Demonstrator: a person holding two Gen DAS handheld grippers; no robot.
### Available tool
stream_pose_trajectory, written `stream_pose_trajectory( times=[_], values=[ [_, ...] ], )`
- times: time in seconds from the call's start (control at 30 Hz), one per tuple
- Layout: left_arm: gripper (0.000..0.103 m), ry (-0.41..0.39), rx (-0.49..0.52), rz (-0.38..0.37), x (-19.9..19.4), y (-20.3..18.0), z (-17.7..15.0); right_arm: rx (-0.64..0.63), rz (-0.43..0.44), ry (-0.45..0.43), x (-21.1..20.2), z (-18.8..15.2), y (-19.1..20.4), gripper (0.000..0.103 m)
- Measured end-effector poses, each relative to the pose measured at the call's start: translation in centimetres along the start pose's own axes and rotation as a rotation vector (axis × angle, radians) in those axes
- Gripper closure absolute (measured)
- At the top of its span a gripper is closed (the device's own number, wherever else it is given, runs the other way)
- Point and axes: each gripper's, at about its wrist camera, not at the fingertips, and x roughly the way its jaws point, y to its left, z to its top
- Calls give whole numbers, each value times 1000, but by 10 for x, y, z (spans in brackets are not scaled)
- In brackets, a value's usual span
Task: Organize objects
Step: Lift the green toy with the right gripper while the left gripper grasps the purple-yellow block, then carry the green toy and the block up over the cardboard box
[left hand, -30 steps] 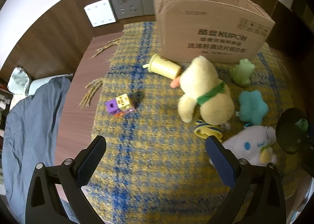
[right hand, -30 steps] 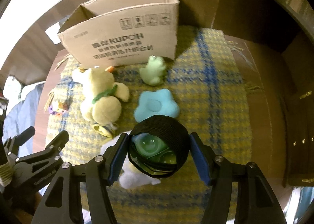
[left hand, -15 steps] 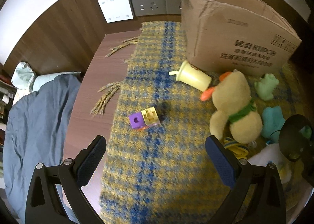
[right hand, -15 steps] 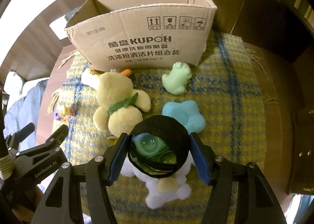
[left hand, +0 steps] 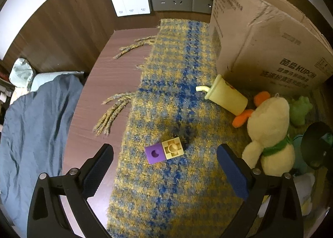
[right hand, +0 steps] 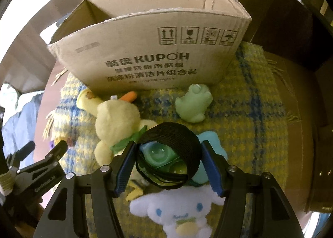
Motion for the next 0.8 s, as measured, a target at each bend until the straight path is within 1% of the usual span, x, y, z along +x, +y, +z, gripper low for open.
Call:
stream_pose_trajectory(
  times=[0.13,0.27,0.33,0.37,0.43,0.47,0.5,0.53,0.6,0.63,0.67,0.8],
  values=[
    [5,12,-3,-11,9,0,0,24,-17,-4,6,1,-4,41],
    [10,27,-2,-20,17,-2,-1,38,-29,-4,12,2,-6,41],
    [17,35,-2,-24,22,-2,-1,42,-32,-2,15,2,-6,41],
    [22,40,-1,-26,24,-2,0,44,-33,-2,16,2,-7,41],
    [25,45,0,-24,27,-3,-1,48,-34,-3,18,3,-7,41],
    [28,46,0,-26,28,-3,-1,47,-34,-3,18,3,-7,41],
    [34,48,0,-28,30,-4,-1,46,-34,-4,19,3,-7,41],
    [37,50,1,-29,31,-4,-1,47,-34,-6,18,3,-7,41],
    [50,58,5,-31,34,-6,-1,48,-34,-7,19,3,-8,41],
    [54,58,6,-28,34,-6,-1,48,-35,-7,19,3,-8,41],
    [61,53,7,-22,34,-6,-1,48,-36,-9,19,3,-9,41],
    [61,44,11,-29,31,-6,-2,53,-33,-15,18,4,-9,41]
  ],
)
